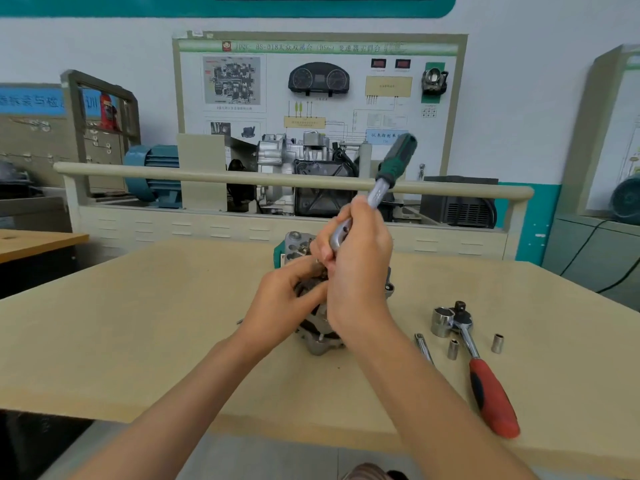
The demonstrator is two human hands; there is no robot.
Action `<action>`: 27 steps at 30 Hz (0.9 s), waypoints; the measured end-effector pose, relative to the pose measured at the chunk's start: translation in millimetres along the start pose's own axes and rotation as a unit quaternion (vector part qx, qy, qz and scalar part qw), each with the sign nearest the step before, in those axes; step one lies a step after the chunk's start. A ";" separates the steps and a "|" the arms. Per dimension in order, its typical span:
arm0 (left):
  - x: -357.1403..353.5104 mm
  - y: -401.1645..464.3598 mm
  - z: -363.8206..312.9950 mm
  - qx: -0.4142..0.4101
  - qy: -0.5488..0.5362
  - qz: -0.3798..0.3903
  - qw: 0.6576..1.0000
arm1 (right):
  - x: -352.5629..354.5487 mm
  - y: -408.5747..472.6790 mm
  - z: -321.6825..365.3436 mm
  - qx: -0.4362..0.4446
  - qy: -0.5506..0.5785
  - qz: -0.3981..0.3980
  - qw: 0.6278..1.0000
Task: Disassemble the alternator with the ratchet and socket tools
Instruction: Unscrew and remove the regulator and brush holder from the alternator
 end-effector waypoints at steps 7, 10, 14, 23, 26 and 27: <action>-2.3 4.2 3.1 0.057 -0.036 0.009 0.998 | 5.3 31.6 9.7 -0.068 0.007 -0.006 0.998; -2.4 4.5 8.4 0.087 -0.042 0.004 0.995 | 11.5 34.5 -0.1 -0.106 0.020 -0.010 0.994; -1.7 3.1 8.1 0.084 -0.032 -0.001 0.996 | 15.5 34.5 -8.5 -0.126 0.037 -0.011 0.991; -2.5 2.1 8.4 0.067 -0.037 0.002 0.997 | 14.0 34.7 -6.9 -0.133 0.009 -0.009 0.991; -2.5 1.8 7.1 0.062 -0.039 -0.003 0.997 | 13.9 34.7 -6.1 -0.116 -0.021 0.002 0.993; -2.6 1.8 6.6 0.061 -0.038 -0.007 0.997 | 13.8 34.5 -6.0 -0.109 -0.033 0.007 0.993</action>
Point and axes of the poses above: each hand's wrist, its own y-axis towards the middle knuckle, its own x-axis out of the back of the hand, z = x × y, the point moved 4 cm from there along y, towards the middle knuckle, and after that the axes turned 10 degrees about -z, right-handed, at the moved point
